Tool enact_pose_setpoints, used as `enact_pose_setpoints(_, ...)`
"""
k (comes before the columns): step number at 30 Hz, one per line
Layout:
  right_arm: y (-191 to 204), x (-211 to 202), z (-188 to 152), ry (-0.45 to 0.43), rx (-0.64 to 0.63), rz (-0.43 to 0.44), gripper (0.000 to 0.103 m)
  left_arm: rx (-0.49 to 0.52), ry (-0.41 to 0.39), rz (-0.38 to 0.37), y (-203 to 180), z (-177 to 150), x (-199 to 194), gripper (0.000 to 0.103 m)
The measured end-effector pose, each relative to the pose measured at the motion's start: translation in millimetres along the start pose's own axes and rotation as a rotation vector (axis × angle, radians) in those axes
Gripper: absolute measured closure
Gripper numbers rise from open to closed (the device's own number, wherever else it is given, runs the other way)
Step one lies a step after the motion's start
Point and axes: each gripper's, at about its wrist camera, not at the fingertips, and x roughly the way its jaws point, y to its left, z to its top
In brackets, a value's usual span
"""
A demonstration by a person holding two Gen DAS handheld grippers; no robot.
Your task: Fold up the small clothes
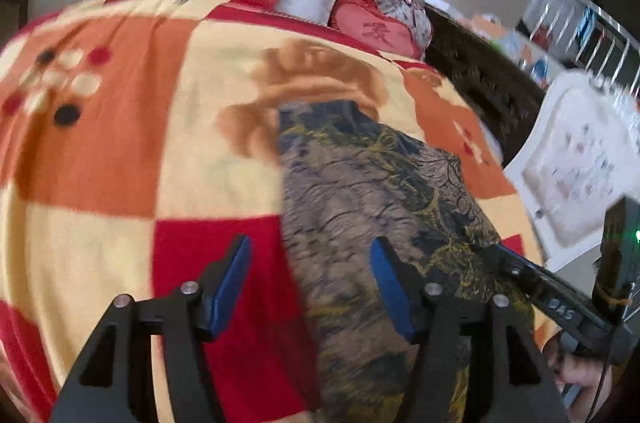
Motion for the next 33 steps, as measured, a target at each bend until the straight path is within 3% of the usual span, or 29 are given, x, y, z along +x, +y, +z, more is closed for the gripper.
enact_pose_setpoints(4, 11.9, -30.0, -19.4, -0.085, 0.015, 0.044, 0.066, -0.037, 0.095, -0.104, 11.1, -10.6, 12.8, 0.038)
enact_pose_setpoints(8, 28.0, -32.7, -58.8, -0.131, -0.028, 0.052, 0.063, -0.014, 0.112, -0.136, 1.1, -9.5, 20.3, 0.021)
enact_pose_setpoints(10, 35.5, -27.9, -72.3, -0.156, -0.086, 0.012, 0.062, 0.03, 0.114, -0.096, -10.1, -8.8, 19.3, 0.021)
enact_pose_setpoints(12, 38.4, -27.7, -78.3, -0.194, -0.135, 0.0, 0.062, 0.066, 0.067, 0.016, -23.2, -9.9, 6.7, 0.031)
enact_pose_setpoints(14, 37.7, -26.4, -81.2, -0.215, -0.167, 0.005, 0.062, 0.082, -0.014, 0.131, -39.1, -14.4, -14.7, 0.031)
enact_pose_setpoints(17, 37.3, -26.8, -87.3, -0.244, -0.183, 0.015, 0.062, 0.087, -0.079, 0.152, -65.5, -28.6, -39.7, 0.031)
enact_pose_setpoints(22, 36.9, -27.2, -87.6, -0.248, -0.184, 0.012, 0.062, 0.127, -0.063, 0.229, -98.7, -47.3, -38.6, 0.032)
enact_pose_setpoints(27, 35.9, -27.8, -88.6, -0.25, -0.179, 0.015, 0.062, 0.177, 0.095, 0.264, -103.3, -61.4, -0.2, 0.039)
enact_pose_setpoints(33, 42.3, -28.1, -93.8, -0.259, -0.228, -0.024, 0.062, 0.216, 0.092, 0.282, -103.4, -67.2, 6.9, 0.039)
